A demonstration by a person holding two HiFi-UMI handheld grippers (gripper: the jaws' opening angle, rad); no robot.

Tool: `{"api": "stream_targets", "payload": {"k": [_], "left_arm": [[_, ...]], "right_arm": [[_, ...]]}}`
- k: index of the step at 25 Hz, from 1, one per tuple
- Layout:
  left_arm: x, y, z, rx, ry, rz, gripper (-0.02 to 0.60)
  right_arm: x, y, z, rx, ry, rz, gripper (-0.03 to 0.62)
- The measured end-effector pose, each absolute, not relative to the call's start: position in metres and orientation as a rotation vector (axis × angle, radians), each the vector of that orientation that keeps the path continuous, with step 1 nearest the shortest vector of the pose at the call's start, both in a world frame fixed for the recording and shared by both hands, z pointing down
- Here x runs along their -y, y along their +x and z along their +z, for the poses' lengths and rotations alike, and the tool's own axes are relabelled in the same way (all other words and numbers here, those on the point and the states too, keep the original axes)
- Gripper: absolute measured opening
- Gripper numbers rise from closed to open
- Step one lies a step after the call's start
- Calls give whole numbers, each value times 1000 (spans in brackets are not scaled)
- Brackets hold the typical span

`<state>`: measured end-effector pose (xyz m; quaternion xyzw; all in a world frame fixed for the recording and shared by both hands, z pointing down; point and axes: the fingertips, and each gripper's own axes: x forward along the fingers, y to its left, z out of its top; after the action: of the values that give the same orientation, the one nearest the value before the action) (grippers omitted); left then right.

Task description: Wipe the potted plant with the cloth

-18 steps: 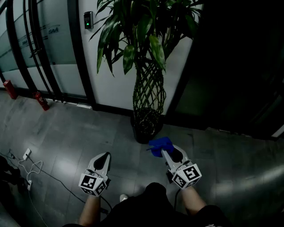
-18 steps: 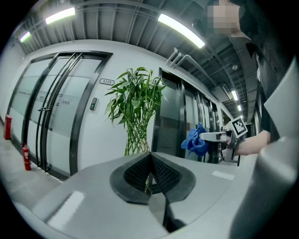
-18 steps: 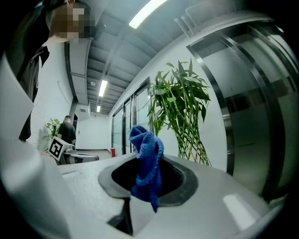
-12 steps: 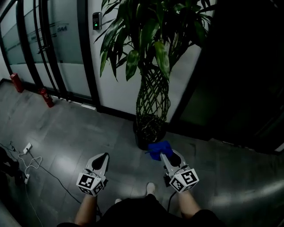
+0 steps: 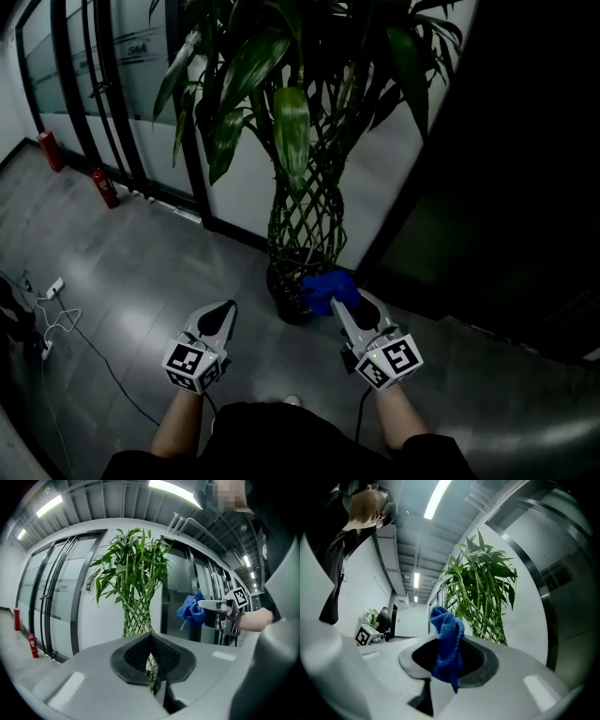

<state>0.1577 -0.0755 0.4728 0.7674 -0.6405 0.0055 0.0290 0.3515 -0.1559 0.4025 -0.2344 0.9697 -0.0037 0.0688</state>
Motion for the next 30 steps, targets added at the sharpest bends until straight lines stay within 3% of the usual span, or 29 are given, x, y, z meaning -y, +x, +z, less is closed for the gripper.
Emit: {"api": "stream_targets", "payload": {"k": [8, 15, 22, 30], "left_arm": [[173, 189, 399, 1776, 2600, 21, 7], [233, 206, 335, 1618, 2831, 48, 8], [255, 209, 311, 1579, 2893, 22, 7], [276, 186, 292, 1651, 2892, 24, 7]], "right_arm": [[228, 326, 295, -2793, -592, 198, 104], [276, 308, 219, -2683, -767, 303, 104], [276, 295, 130, -2493, -719, 544, 104], [257, 252, 77, -2449, -517, 573, 104]]}}
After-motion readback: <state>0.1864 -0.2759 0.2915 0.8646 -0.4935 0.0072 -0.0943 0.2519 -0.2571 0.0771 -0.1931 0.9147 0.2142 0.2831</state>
